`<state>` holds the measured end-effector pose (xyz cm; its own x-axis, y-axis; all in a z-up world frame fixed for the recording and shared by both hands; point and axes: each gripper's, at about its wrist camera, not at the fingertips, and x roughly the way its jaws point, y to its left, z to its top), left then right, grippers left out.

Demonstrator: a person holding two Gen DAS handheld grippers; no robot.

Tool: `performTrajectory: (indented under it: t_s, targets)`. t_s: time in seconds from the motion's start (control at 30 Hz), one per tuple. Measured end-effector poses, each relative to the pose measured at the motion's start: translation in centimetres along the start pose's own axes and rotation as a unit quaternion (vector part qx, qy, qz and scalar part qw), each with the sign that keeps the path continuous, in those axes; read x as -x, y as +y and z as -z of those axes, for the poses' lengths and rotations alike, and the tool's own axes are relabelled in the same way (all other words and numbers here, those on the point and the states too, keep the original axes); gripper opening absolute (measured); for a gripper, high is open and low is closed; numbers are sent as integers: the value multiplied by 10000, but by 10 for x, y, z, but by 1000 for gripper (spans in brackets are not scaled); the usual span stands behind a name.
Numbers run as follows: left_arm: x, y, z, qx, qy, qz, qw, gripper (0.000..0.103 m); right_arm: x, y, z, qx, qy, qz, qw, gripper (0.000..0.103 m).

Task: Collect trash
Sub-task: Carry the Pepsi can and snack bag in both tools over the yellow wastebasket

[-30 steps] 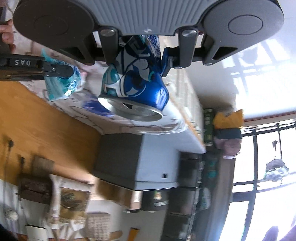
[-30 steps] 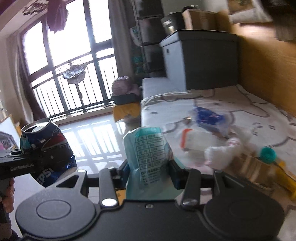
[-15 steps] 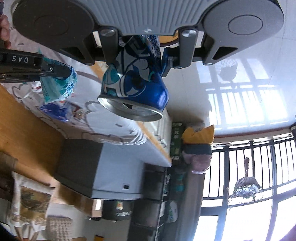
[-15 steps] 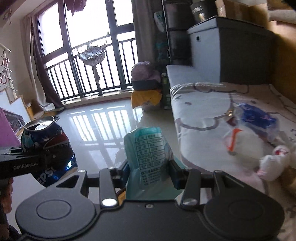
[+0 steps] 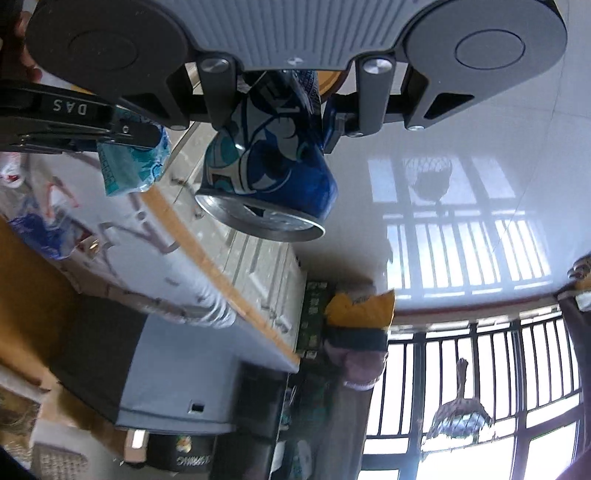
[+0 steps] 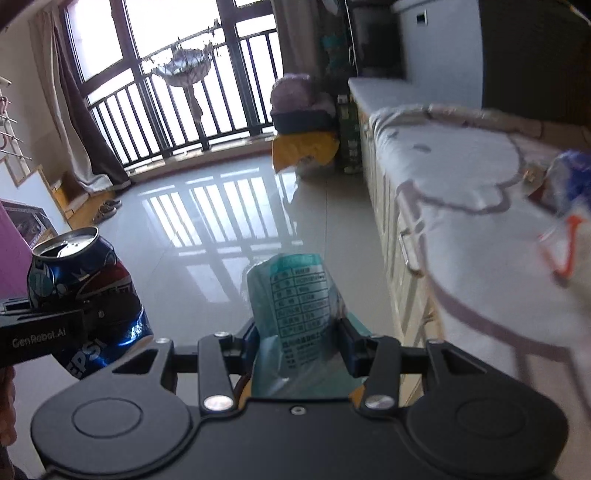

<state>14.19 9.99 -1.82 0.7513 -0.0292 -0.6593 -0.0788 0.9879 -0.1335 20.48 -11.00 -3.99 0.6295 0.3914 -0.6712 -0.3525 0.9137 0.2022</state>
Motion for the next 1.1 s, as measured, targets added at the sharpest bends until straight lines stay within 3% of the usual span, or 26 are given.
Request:
performTrajectory:
  t_s: [0.27, 0.57, 0.87, 1.1]
  targets:
    - [-63, 18, 25, 166, 595, -120, 9980, 29, -81, -2, 20, -97, 673, -105, 9976, 46]
    - [-128, 27, 63, 551, 1342, -16, 9894, 29, -156, -24, 51, -390, 1556, -234, 9868, 46]
    - [-187, 23, 92, 589, 1969, 32, 9787, 29, -193, -59, 80, -721, 2059, 98, 9759, 47]
    - [-219, 28, 116, 647, 2421, -30, 9681, 29, -211, -49, 90, -418, 2301, -99, 9722, 49]
